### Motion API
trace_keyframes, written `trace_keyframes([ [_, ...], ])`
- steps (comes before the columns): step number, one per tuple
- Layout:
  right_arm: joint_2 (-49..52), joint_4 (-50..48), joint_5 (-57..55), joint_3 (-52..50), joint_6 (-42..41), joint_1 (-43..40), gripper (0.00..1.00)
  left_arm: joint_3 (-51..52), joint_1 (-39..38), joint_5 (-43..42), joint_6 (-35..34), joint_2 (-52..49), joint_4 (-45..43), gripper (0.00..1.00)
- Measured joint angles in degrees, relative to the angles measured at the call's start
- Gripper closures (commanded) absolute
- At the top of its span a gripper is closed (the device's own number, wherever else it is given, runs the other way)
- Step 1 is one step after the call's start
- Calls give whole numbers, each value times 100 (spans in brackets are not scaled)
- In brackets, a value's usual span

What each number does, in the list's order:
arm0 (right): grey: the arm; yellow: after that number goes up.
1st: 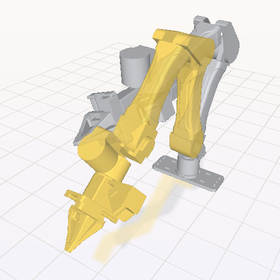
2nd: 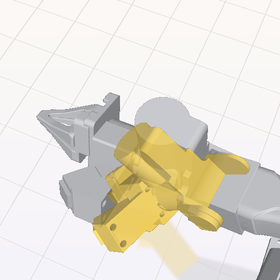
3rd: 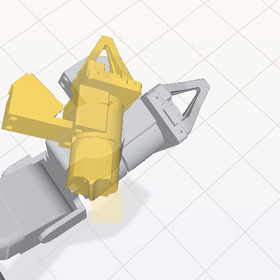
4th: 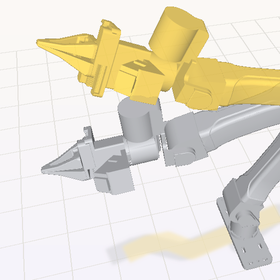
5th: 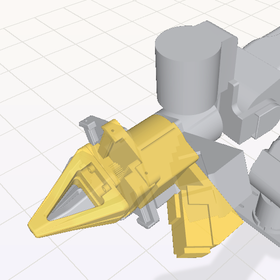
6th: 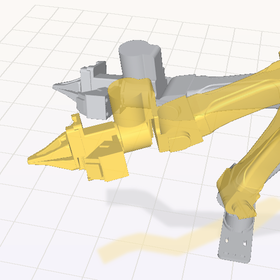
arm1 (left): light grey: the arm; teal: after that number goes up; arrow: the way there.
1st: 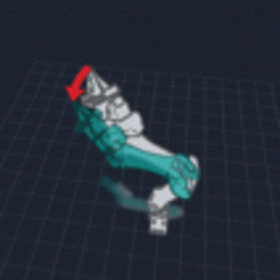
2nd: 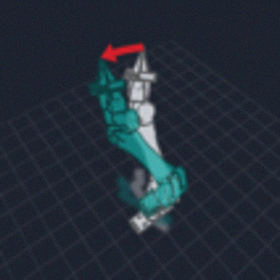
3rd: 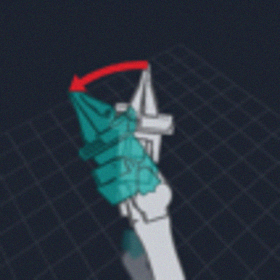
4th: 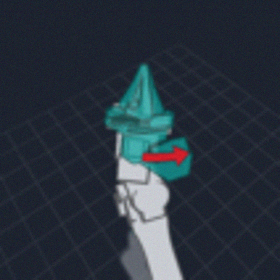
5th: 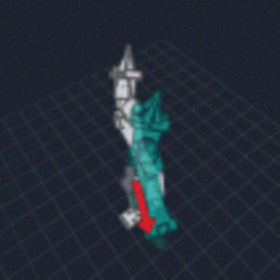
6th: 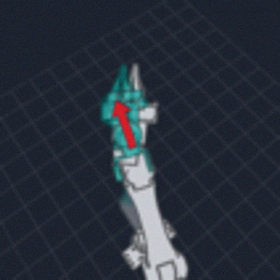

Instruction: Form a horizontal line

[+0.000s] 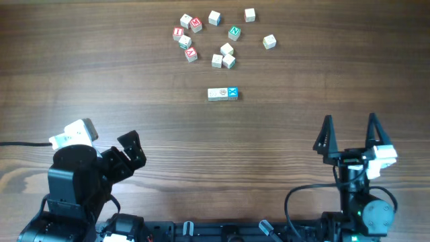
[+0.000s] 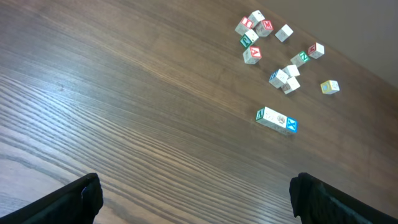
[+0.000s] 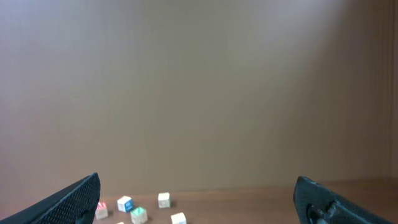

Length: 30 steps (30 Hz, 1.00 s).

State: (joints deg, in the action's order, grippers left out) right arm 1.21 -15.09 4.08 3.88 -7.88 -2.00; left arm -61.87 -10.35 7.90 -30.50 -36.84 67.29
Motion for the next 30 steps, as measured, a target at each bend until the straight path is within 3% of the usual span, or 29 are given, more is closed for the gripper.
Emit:
trace_keyframes([
  [6,-7,238,0,-343,0,0,0,0,0,0,0,0,2,0],
  [13,-26,1545,0,-354,-2,0,0,0,0,0,0,0,0,0],
  [30,-33,1523,0,-354,7,-9,0,0,0,0,0,0,0,0],
])
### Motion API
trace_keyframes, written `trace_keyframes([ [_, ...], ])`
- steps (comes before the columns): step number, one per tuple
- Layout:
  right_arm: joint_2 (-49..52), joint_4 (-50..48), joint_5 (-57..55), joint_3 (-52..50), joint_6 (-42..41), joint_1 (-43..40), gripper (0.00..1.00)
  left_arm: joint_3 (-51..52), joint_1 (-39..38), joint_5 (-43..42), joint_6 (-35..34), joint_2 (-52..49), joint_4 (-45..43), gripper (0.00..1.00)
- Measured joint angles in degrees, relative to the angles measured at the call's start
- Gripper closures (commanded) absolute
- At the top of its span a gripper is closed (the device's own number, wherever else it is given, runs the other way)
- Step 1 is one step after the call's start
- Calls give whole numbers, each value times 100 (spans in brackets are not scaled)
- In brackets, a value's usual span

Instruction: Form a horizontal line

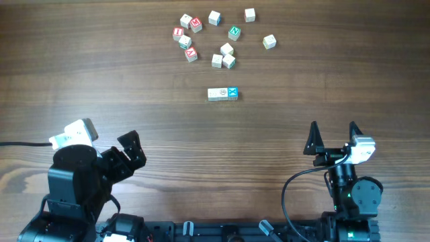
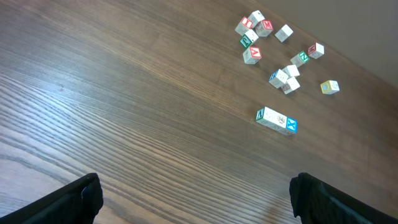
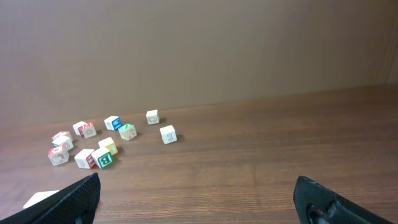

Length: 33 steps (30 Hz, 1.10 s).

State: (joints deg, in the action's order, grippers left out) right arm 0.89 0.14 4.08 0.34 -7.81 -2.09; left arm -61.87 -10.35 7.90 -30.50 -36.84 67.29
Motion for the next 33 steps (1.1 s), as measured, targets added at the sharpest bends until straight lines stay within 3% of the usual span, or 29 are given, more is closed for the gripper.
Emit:
trace_keyframes([
  [19,0,0,-2,0,0,-2,0,0,0,219,0,0,4,0],
  [24,0,0,0,0,0,0,0,0,-11,284,0,44,356,0],
  [29,0,-2,0,0,0,-2,0,2,-286,396,0,625,1023,0],
  [33,0,-4,0,0,0,0,0,59,-310,503,0,1403,859,0],
])
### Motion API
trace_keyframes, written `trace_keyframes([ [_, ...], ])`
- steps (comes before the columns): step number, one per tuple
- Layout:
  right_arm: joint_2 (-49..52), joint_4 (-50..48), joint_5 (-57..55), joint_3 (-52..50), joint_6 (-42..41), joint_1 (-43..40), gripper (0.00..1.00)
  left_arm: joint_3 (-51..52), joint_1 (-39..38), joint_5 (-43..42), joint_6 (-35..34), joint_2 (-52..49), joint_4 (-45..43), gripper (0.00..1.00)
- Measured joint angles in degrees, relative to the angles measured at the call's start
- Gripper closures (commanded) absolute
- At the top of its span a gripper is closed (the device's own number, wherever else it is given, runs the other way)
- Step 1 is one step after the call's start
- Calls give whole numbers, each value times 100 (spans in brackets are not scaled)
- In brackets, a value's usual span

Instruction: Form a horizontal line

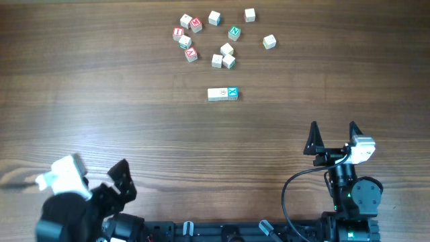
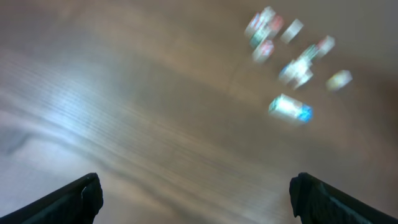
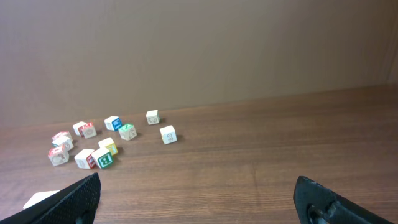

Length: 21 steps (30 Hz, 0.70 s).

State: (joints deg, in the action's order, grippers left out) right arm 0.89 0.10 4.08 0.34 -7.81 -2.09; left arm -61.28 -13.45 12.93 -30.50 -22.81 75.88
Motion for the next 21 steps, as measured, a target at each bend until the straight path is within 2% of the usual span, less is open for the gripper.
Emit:
trace_keyframes([
  [5,0,-2,0,0,0,0,1,960,238,-107,363,1025,-1390,0],
  [11,0,-4,0,0,2,-2,0,3377,402,-896,1279,2109,-4728,0],
  [14,0,-2,0,0,2,-2,0,4374,437,-1147,1497,2179,-5978,0],
  [17,0,-4,0,0,2,-2,0,5490,481,-1307,1635,2181,-6957,0],
  [21,0,-7,0,0,2,0,0,6074,562,-1360,1893,2192,-7385,0],
])
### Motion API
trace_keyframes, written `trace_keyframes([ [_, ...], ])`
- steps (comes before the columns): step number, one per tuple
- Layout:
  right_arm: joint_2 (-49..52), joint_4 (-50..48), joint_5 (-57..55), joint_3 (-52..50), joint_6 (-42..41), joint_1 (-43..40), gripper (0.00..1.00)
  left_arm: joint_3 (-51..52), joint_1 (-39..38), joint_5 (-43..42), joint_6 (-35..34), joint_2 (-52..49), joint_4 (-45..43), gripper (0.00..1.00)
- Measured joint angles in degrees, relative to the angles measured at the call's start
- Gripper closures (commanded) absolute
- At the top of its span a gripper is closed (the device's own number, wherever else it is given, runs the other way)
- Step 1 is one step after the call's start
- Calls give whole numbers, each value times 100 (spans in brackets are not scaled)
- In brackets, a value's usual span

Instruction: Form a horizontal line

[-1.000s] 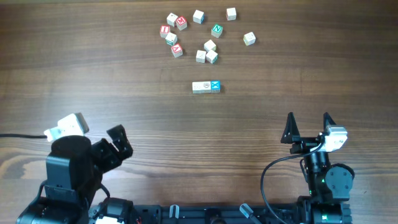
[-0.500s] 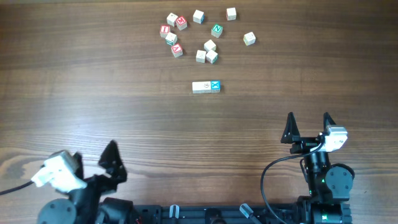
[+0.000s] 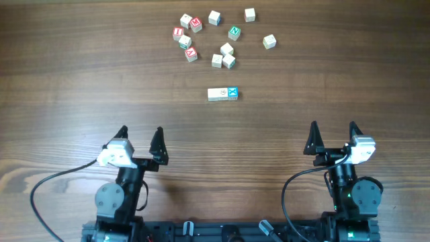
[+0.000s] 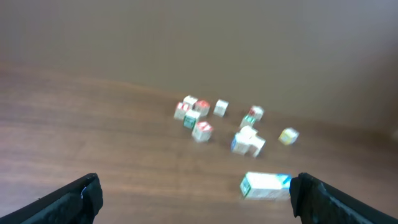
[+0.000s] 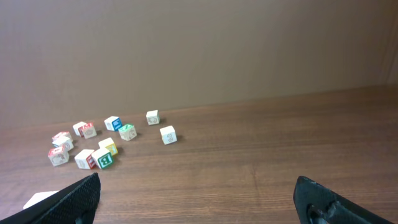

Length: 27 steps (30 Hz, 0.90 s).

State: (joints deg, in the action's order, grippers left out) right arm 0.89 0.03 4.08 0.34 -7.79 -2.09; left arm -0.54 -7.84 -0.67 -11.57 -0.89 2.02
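A short row of letter blocks (image 3: 222,94) lies side by side at the table's middle, a blue-marked one at its right end; it also shows blurred in the left wrist view (image 4: 266,185). Several loose letter blocks (image 3: 222,37) are scattered behind it, seen too from the right wrist (image 5: 99,146). My left gripper (image 3: 140,140) stands open near the front left, pointing at the blocks, nothing between its fingers. My right gripper (image 3: 332,134) stands open near the front right, also holding nothing.
The wooden table (image 3: 80,81) spreads between the grippers and the blocks. A plain brown wall (image 5: 199,50) rises behind the table's far edge. A black cable (image 3: 47,185) runs along the front left.
My left arm has swung from the far front-left corner to an upright pose further right, its open gripper now facing the blocks. The right arm and blocks have not moved.
At first my left arm sat angled at the front left and the right gripper was raised, facing the wall. Then the right gripper was lower and nearer the front edge, viewing the blocks. The left arm then shifted, and now mirrors the right. The blocks stayed put.
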Motion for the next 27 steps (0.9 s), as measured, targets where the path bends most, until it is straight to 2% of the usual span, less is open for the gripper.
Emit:
trace_keyframes([
  [3,0,0,-2,0,0,-2,0,20,42,-37,492,7,-31,0],
  [8,0,2,0,0,0,0,0,15,90,-59,927,11,179,0],
  [27,0,2,0,0,0,0,0,15,90,-59,1134,11,179,0],
])
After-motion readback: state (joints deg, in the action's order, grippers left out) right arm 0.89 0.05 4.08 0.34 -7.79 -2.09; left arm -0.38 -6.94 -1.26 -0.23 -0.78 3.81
